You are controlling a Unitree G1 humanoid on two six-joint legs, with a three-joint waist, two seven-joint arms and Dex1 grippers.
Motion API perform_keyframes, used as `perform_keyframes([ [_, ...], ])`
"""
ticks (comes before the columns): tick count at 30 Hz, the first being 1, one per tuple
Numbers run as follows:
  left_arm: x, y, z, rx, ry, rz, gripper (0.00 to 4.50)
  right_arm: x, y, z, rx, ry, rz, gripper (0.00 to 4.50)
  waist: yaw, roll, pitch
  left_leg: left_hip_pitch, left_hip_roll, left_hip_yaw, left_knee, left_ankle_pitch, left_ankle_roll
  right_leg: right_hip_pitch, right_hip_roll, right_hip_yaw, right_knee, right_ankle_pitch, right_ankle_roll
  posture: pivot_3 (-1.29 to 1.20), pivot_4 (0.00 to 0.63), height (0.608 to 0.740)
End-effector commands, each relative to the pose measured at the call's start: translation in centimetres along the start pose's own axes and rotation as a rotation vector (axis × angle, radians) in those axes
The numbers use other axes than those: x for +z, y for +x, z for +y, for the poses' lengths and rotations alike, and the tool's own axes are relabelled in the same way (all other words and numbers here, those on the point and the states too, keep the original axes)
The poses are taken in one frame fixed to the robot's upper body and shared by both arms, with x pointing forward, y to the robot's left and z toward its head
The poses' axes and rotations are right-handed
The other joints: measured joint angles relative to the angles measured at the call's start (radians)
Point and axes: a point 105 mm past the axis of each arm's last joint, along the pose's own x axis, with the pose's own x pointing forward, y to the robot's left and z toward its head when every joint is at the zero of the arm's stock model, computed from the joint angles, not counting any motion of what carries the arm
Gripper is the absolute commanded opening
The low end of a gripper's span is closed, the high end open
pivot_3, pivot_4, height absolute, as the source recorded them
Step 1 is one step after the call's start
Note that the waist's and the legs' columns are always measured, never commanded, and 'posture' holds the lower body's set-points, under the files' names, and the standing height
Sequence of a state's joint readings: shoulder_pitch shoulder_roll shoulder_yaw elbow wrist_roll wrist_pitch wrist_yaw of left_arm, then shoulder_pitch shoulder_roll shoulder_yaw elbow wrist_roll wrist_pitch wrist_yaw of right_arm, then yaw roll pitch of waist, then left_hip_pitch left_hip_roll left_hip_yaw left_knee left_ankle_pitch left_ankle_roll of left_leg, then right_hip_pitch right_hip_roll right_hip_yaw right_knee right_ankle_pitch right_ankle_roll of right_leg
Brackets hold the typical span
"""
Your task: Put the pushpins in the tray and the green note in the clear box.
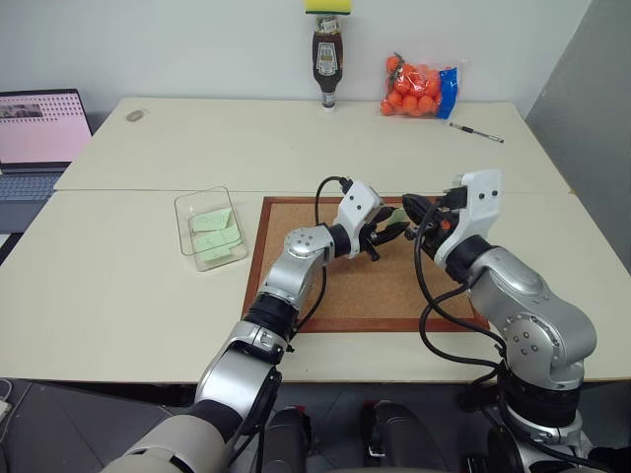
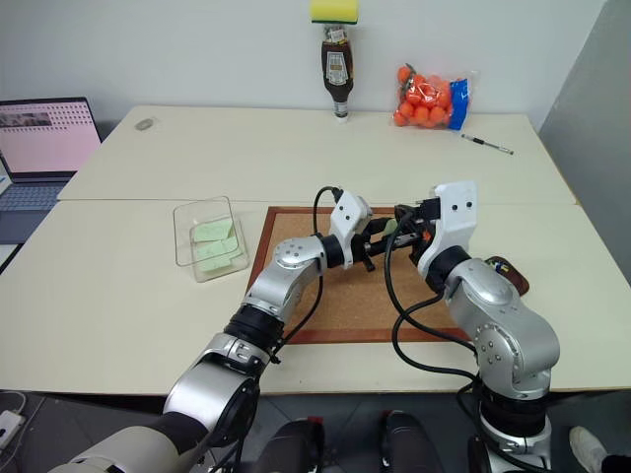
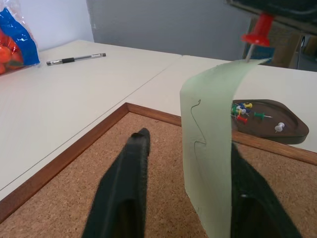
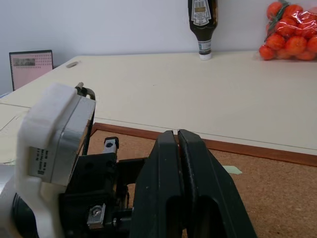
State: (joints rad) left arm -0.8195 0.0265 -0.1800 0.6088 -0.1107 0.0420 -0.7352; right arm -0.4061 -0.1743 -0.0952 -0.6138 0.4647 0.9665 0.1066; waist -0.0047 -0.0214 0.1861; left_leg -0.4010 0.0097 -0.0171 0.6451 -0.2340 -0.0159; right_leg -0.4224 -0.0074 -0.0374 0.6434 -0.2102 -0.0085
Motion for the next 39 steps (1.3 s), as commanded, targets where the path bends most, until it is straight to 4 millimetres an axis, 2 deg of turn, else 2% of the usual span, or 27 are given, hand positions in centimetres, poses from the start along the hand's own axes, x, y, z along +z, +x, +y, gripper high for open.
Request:
perform_keyframes([
  [1, 1.8, 0.4, 0.4, 0.01, 0.031, -0.054, 0.68, 1.2, -0.2, 0.7, 0.025, -0.006, -0.055, 0.0, 0.0, 0.0, 0.0, 0.0, 0.0, 0.0, 0.0, 0.0, 0.0, 0.0, 0.0, 0.0, 0.0, 0.0, 0.0, 0.0, 0.15, 0.74],
  [4, 1.8, 0.4, 0.5, 0.012, 0.023, -0.058, 0.03, 1.2, -0.2, 0.7, 0.026, -0.005, -0.054, 0.0, 0.0, 0.0, 0.0, 0.0, 0.0, 0.0, 0.0, 0.0, 0.0, 0.0, 0.0, 0.0, 0.0, 0.0, 0.0, 0.0, 0.15, 0.74],
  [13, 1.6, 0.2, -0.3, -0.031, 0.005, -0.068, 0.03, 1.2, 0.0, 0.9, 0.03, 0.004, -0.059, 0.0, 0.0, 0.0, 0.0, 0.0, 0.0, 0.0, 0.0, 0.0, 0.0, 0.0, 0.0, 0.0, 0.0, 0.0, 0.0, 0.0, 0.15, 0.74],
  [29, 0.7, -0.2, -0.9, -0.037, 0.017, -0.051, 0.03, 3.6, -0.4, -1.0, -0.088, 0.03, -0.198, 0.0, 0.0, 0.0, 0.0, 0.0, 0.0, 0.0, 0.0, 0.0, 0.0, 0.0, 0.0, 0.0, 0.0, 0.0, 0.0, 0.0, 0.15, 0.74],
  [34, 0.8, -0.1, -0.7, -0.022, 0.01, -0.055, 0.03, 3.4, -0.8, -1.3, -0.092, 0.03, -0.187, 0.0, 0.0, 0.0, 0.0, 0.0, 0.0, 0.0, 0.0, 0.0, 0.0, 0.0, 0.0, 0.0, 0.0, 0.0, 0.0, 0.0, 0.15, 0.74],
  [39, 1.2, 0.0, -0.9, -0.036, -0.021, -0.08, 0.03, 2.5, -0.6, -0.1, -0.027, 0.039, -0.139, 0.0, 0.0, 0.0, 0.0, 0.0, 0.0, 0.0, 0.0, 0.0, 0.0, 0.0, 0.0, 0.0, 0.0, 0.0, 0.0, 0.0, 0.15, 0.74],
])
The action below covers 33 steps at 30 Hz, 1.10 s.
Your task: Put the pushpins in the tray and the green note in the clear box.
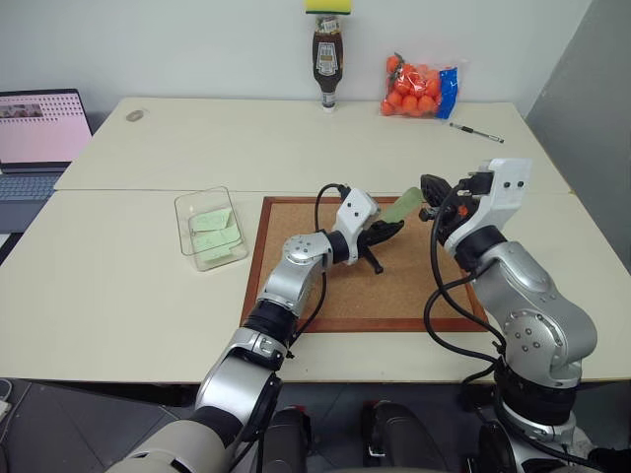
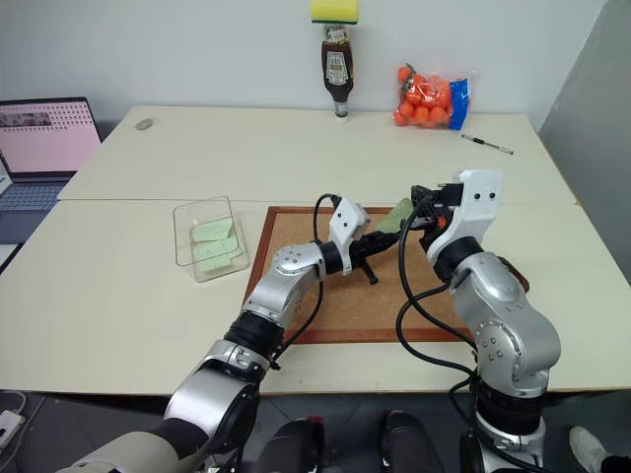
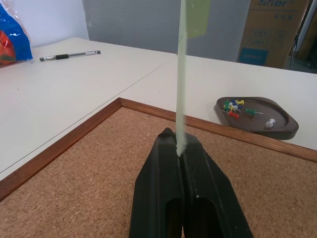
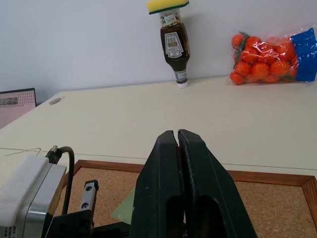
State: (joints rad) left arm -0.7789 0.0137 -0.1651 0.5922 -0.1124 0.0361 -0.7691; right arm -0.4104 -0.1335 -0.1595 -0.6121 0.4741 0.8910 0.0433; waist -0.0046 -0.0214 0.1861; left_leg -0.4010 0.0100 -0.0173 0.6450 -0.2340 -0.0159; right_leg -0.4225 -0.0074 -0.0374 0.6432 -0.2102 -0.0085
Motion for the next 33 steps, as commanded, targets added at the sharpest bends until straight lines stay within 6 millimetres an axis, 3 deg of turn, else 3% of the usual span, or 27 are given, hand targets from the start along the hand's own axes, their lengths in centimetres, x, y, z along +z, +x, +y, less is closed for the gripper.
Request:
perform_keyframes([
  [1, 2.0, 0.4, -0.2, -0.014, 0.009, -0.069, 0.03, 0.6, -0.3, 1.8, 0.09, -0.008, -0.016, 0.0, 0.0, 0.0, 0.0, 0.0, 0.0, 0.0, 0.0, 0.0, 0.0, 0.0, 0.0, 0.0, 0.0, 0.0, 0.0, 0.0, 0.15, 0.74],
  [7, 2.6, 0.2, 0.0, -0.007, -0.057, -0.104, 0.03, -0.8, -0.7, 2.7, 0.181, -0.057, 0.081, 0.0, 0.0, 0.0, 0.0, 0.0, 0.0, 0.0, 0.0, 0.0, 0.0, 0.0, 0.0, 0.0, 0.0, 0.0, 0.0, 0.0, 0.15, 0.74],
  [11, 2.8, -0.1, 0.4, 0.014, -0.085, -0.111, 0.03, -1.5, -1.0, 1.7, 0.167, -0.139, 0.143, 0.0, 0.0, 0.0, 0.0, 0.0, 0.0, 0.0, 0.0, 0.0, 0.0, 0.0, 0.0, 0.0, -0.001, 0.0, 0.0, 0.0, 0.15, 0.74],
  [15, 2.3, -0.6, 0.8, 0.034, -0.082, -0.093, 0.03, -0.1, -0.8, 0.4, 0.092, -0.172, 0.072, 0.0, -0.001, 0.0, 0.0, 0.0, 0.0, 0.0, 0.0, 0.0, 0.0, 0.0, 0.0, 0.0, -0.001, 0.0, 0.0, 0.0, 0.15, 0.74],
  [19, 1.4, -1.1, 0.6, 0.04, -0.066, -0.064, 0.03, 1.4, -0.7, 0.1, 0.042, -0.092, -0.025, 0.0, -0.001, 0.0, 0.0, 0.0, 0.0, 0.0, 0.0, 0.0, 0.0, 0.0, 0.0, 0.0, -0.001, 0.0, 0.0, 0.0, 0.15, 0.74],
  [33, 0.7, -1.4, -0.3, 0.026, -0.051, -0.042, 0.03, 1.8, -0.8, -0.1, 0.009, 0.073, -0.053, 0.0, 0.0, 0.0, 0.0, 0.0, 0.0, 0.0, 0.0, 0.0, 0.0, 0.0, 0.0, 0.0, 0.0, 0.0, 0.0, 0.0, 0.15, 0.74],
])
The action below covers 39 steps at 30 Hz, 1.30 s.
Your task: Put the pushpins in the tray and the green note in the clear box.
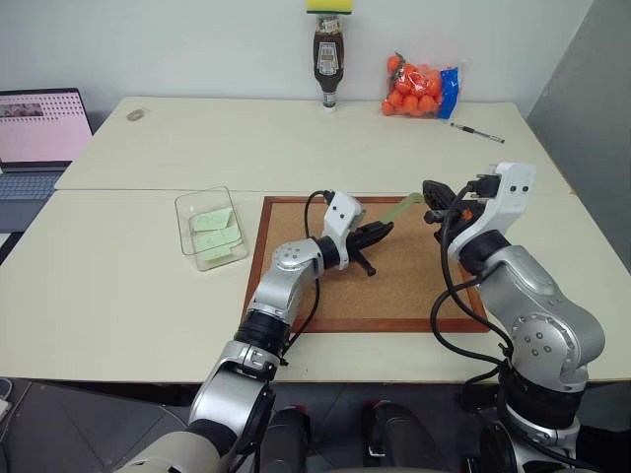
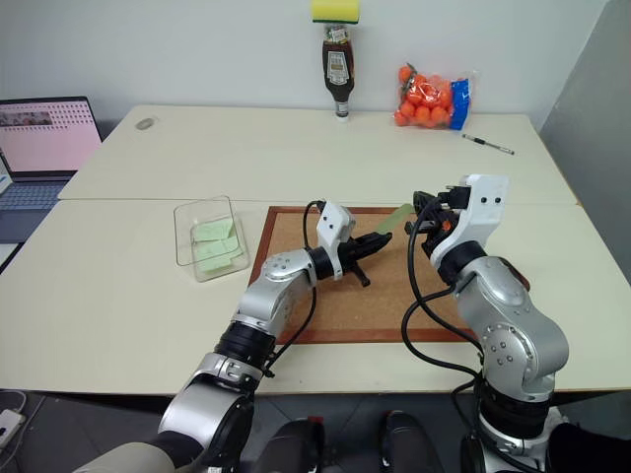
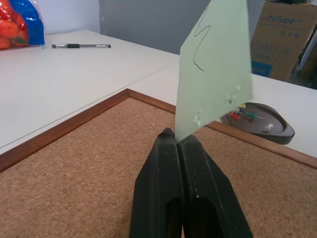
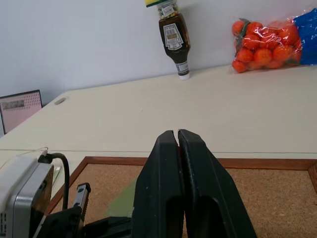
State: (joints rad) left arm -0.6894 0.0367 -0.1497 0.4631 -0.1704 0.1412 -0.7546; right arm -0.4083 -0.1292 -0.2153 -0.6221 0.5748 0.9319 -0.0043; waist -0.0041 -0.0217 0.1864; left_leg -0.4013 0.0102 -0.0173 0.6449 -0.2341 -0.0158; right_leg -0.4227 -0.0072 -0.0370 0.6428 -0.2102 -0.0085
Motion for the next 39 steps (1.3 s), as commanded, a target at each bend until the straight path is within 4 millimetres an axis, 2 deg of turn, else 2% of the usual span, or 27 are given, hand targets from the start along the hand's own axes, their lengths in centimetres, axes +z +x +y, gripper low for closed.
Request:
perform_keyframes([
  [1, 1.3, 0.2, -0.4, -0.016, 0.041, -0.037, 0.03, 1.6, -0.4, 0.6, 0.03, 0.001, -0.058, 0.0, 0.0, 0.0, 0.0, 0.0, 0.0, 0.0, 0.0, 0.0, 0.0, 0.0, 0.0, 0.0, 0.0, 0.0, 0.0, 0.0, 0.15, 0.74],
  [8, 1.3, 0.1, -0.4, -0.015, 0.034, -0.037, 0.03, 1.7, -0.5, 0.9, 0.062, -0.005, -0.052, 0.0, 0.0, 0.0, 0.0, 0.0, 0.0, 0.0, 0.0, 0.0, 0.0, 0.0, 0.0, 0.0, 0.0, 0.0, 0.0, 0.0, 0.15, 0.74],
  [15, 0.6, -1.1, 0.9, 0.037, 0.039, -0.011, 0.03, 2.0, -0.3, 1.2, 0.093, -0.062, -0.05, 0.0, -0.001, 0.0, 0.0, 0.0, 0.0, 0.0, 0.0, 0.0, 0.0, 0.0, 0.0, 0.0, 0.0, 0.0, 0.0, 0.0, 0.15, 0.74],
  [18, 0.8, -1.3, 1.1, 0.041, 0.047, -0.015, 0.03, 1.9, -0.2, 1.4, 0.108, -0.082, -0.044, 0.0, -0.001, 0.0, 0.0, 0.0, 0.0, -0.001, 0.0, 0.0, 0.0, 0.0, 0.0, -0.001, 0.0, 0.0, 0.0, 0.0, 0.15, 0.74],
  [24, 2.5, -1.6, 1.1, 0.038, 0.091, -0.072, 0.03, 1.4, 0.7, 2.2, 0.147, -0.169, -0.017, 0.0, -0.001, 0.0, 0.0, 0.0, 0.0, 0.0, 0.0, 0.0, 0.0, 0.0, 0.0, 0.0, 0.0, 0.0, 0.0, 0.0, 0.15, 0.74],
  [27, 3.5, -1.8, 1.6, 0.059, 0.102, -0.092, 0.44, 0.9, 1.2, 2.5, 0.157, -0.229, 0.001, 0.0, -0.001, 0.0, 0.0, 0.0, 0.0, 0.0, 0.0, 0.0, 0.0, 0.0, 0.0, 0.0, -0.001, 0.0, 0.0, 0.0, 0.15, 0.74],
  [30, 4.0, -2.1, 2.1, 0.072, 0.103, -0.085, 1.09, 0.4, 1.7, 2.7, 0.169, -0.273, 0.011, 0.0, -0.001, 0.0, 0.0, 0.0, 0.0, 0.0, 0.0, 0.0, 0.0, 0.0, 0.0, 0.0, 0.0, 0.0, 0.0, 0.0, 0.15, 0.74],
  [34, 4.1, -2.7, 2.8, 0.11, 0.092, -0.068, 1.91, -0.1, 2.1, 3.0, 0.186, -0.307, 0.012, 0.0, -0.001, 0.0, 0.0, 0.0, 0.0, 0.0, 0.0, 0.0, 0.0, 0.0, 0.0, 0.0, 0.0, 0.0, 0.0, 0.0, 0.15, 0.74],
  [39, 4.2, -3.3, 2.8, 0.137, 0.018, -0.057, 2.64, -0.3, 2.5, 3.1, 0.197, -0.328, 0.005, 0.0, -0.001, -0.001, 0.001, 0.0, 0.0, 0.0, 0.0, 0.0, 0.0, 0.0, 0.0, 0.0, 0.0, 0.0, 0.0, 0.0, 0.15, 0.74],
])
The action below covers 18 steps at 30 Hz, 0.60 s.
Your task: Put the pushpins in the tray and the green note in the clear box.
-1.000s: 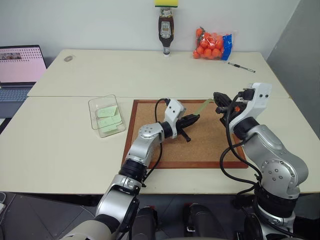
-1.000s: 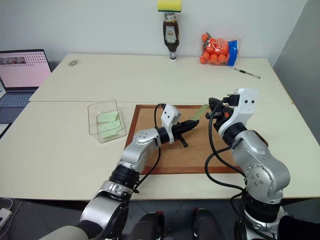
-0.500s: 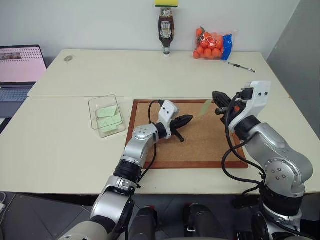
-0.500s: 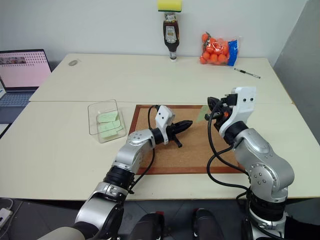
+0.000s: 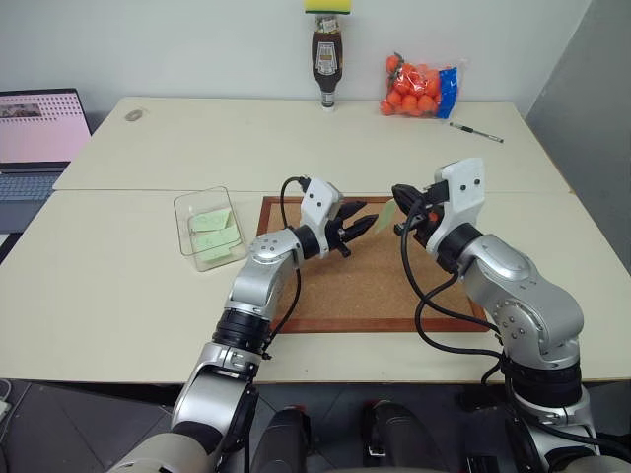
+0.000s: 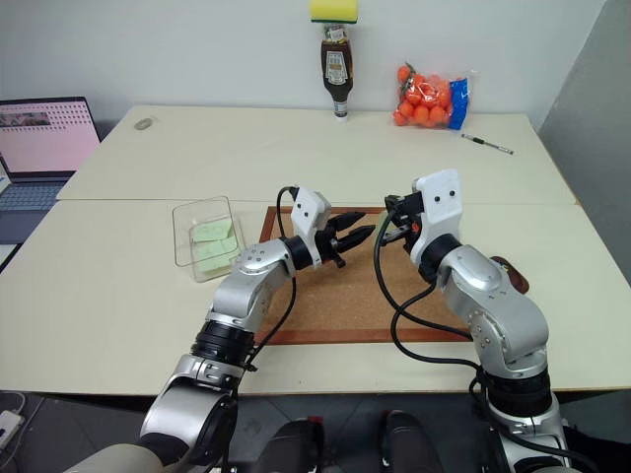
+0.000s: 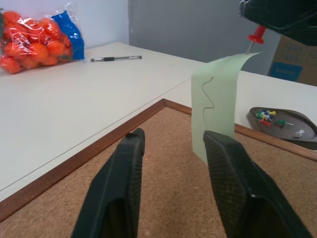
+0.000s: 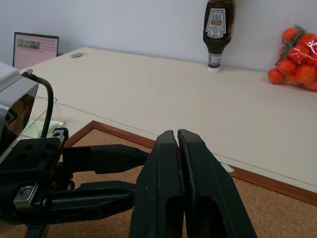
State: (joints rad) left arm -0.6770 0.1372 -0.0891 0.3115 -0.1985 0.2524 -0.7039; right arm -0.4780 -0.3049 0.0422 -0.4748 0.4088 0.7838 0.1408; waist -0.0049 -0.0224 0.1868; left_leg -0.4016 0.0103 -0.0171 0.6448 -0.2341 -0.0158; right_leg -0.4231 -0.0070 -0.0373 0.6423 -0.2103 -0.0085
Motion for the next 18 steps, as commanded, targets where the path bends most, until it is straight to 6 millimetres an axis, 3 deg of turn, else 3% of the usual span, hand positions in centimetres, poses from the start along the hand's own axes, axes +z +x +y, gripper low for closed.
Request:
perform_keyframes([
  [1, 1.9, -0.5, -0.3, 0.012, -0.044, -0.046, 2.85, 1.5, 0.2, 0.2, 0.013, -0.042, -0.071, 0.0, 0.0, 0.0, 0.0, 0.0, 0.0, 0.0, 0.0, 0.0, 0.0, 0.0, 0.0, 0.0, 0.0, 0.0, 0.0, 0.0, 0.15, 0.74],
  [6, 3.3, -0.3, -1.7, -0.027, 0.29, -0.072, 3.76, 1.7, 0.5, 0.7, 0.032, -0.038, -0.083, 0.0, 0.001, 0.0, 0.0, 0.0, 0.0, -0.001, 0.0, 0.0, 0.0, 0.0, 0.0, 0.0, 0.001, 0.0, 0.0, 0.0, 0.15, 0.74],
  [18, 3.6, 2.6, -1.1, 0.007, 0.294, -0.089, 3.76, 1.9, 0.7, 1.3, 0.05, -0.031, -0.092, 0.0, 0.003, 0.0, 0.0, 0.0, 0.0, 0.0, 0.0, 0.0, 0.0, 0.0, 0.0, 0.0, 0.0, 0.0, 0.0, 0.0, 0.15, 0.74],
])
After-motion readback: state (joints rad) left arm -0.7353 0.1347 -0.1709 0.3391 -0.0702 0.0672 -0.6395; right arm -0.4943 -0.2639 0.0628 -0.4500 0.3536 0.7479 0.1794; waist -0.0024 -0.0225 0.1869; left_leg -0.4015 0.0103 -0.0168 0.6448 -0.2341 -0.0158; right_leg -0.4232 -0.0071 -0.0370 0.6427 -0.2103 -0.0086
